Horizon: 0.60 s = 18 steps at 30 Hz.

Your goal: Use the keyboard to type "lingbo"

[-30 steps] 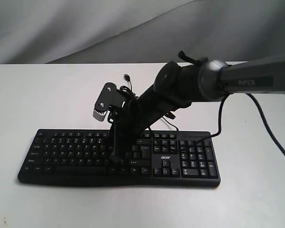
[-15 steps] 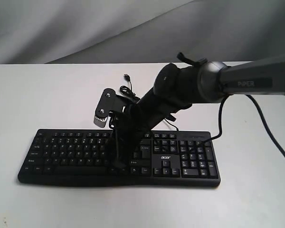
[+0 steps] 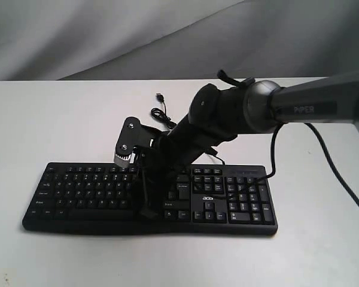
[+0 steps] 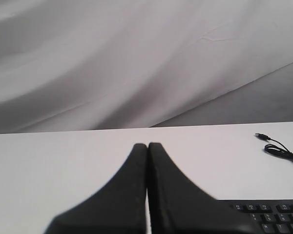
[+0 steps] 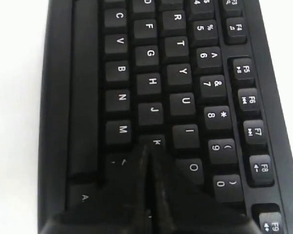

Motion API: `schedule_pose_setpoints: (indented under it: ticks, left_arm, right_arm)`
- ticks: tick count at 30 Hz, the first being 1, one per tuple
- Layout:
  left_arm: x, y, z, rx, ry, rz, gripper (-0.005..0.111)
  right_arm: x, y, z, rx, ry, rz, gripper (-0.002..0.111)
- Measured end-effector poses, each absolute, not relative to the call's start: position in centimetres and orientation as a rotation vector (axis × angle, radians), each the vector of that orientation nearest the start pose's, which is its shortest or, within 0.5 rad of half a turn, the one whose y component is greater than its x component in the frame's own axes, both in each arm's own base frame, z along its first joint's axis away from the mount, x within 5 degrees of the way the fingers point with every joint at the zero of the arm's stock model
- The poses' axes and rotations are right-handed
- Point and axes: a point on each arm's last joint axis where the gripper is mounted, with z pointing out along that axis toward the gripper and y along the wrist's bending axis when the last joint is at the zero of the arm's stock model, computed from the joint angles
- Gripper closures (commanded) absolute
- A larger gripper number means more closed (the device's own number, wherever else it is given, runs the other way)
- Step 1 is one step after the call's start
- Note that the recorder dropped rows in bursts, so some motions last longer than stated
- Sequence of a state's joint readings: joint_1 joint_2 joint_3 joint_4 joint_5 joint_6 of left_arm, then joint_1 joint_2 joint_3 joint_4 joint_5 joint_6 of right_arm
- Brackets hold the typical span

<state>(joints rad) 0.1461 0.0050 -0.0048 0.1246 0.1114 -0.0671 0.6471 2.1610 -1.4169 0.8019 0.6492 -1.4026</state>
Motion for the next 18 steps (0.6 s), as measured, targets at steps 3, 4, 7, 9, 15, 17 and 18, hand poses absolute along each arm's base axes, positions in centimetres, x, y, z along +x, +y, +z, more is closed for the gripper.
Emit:
schedule_pose_setpoints:
  ticks: [3, 4, 7, 9, 15, 17, 18]
  left_arm:
    - [5.59, 0.95, 20.45, -0.082, 1.595, 0.169, 0.106]
    - [5.59, 0.95, 20.45, -0.082, 1.595, 0.169, 0.106]
    - [5.59, 0.95, 20.45, -0.082, 1.595, 0.169, 0.106]
    - [5.59, 0.95, 20.45, -0.082, 1.595, 0.169, 0.106]
    - [5.59, 0.95, 20.45, -0.082, 1.595, 0.169, 0.106]
    - [5.59, 0.95, 20.45, -0.082, 1.595, 0.169, 0.106]
    - [5.59, 0.95, 20.45, -0.082, 1.595, 0.169, 0.106]
  right_arm:
    - [32.34, 29.39, 12.58, -1.766, 1.971, 0.583, 0.108]
    - [32.34, 29.39, 12.58, -1.766, 1.971, 0.583, 0.108]
    - [32.34, 29.38, 12.36, -1.771, 1.974, 0.583, 0.108]
    - [32.39, 29.38, 11.90, -1.770, 1.983, 0.579, 0.108]
    - [32.43, 29.39, 11.72, -1.767, 1.987, 0.578, 0.108]
    - [32.43, 29.39, 11.72, -1.767, 1.987, 0.578, 0.108]
    - [32.43, 29.39, 11.72, -1.767, 1.987, 0.578, 0.108]
